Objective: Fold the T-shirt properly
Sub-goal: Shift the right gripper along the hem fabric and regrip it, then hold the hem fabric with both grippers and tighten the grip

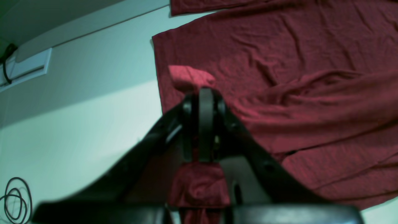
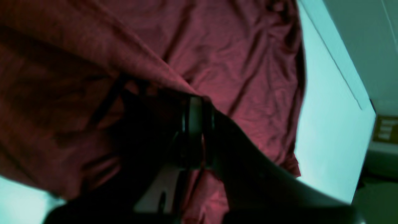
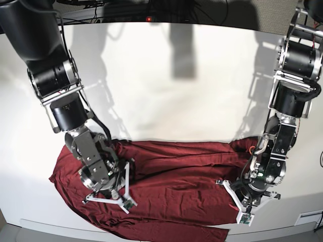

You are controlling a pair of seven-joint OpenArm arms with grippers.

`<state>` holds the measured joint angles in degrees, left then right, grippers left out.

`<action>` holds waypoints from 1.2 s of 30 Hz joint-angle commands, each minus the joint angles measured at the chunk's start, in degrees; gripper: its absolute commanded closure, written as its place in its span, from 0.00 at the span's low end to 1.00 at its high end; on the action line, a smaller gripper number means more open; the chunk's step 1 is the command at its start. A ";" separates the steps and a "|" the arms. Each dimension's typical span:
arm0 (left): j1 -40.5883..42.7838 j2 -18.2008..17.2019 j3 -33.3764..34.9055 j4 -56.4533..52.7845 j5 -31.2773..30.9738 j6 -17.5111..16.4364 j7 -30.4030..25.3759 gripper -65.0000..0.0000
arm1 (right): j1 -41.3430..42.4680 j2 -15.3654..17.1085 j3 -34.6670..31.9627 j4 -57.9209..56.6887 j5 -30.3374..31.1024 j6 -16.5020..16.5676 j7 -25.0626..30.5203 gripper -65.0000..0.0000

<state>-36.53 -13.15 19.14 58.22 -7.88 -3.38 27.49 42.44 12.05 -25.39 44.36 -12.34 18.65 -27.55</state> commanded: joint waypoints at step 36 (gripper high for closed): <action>-4.09 0.09 -0.26 -11.76 3.54 4.02 -11.02 1.00 | 4.11 1.86 11.61 -0.39 4.85 2.01 5.81 1.00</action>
<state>-38.02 -12.64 19.14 45.36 -4.62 0.05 18.17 44.10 13.47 -14.02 43.11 -7.35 21.41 -22.96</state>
